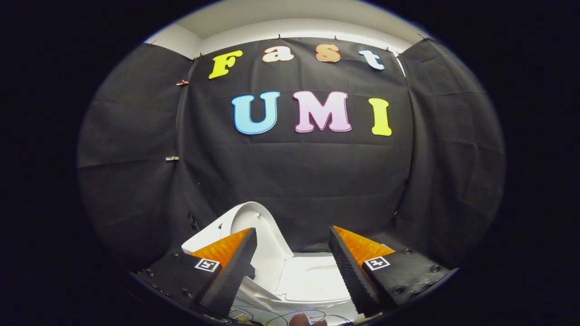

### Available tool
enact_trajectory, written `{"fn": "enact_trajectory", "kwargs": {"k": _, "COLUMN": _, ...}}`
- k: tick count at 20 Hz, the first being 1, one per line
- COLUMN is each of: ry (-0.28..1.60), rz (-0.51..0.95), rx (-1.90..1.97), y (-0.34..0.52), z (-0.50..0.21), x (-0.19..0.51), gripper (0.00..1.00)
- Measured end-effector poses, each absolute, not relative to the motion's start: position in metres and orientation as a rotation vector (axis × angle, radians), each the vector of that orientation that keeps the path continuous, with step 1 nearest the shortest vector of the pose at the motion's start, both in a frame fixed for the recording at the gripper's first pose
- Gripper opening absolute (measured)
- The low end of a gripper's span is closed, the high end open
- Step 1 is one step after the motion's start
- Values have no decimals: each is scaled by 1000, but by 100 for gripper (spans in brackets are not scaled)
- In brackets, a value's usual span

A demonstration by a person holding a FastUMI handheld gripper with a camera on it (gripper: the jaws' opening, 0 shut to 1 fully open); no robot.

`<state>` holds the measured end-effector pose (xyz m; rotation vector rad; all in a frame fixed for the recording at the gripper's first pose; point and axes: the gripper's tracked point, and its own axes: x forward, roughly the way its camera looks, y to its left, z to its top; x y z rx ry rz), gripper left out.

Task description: Open the toilet lid.

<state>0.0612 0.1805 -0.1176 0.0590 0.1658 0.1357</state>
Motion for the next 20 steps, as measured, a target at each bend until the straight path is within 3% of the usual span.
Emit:
{"fn": "enact_trajectory", "kwargs": {"k": 10, "ry": 31, "rz": 65, "rx": 73, "y": 111, "z": -51, "x": 44, "gripper": 99}}
{"fn": "enact_trajectory", "kwargs": {"k": 20, "ry": -10, "rz": -17, "rx": 94, "y": 61, "z": -32, "x": 38, "gripper": 99}}
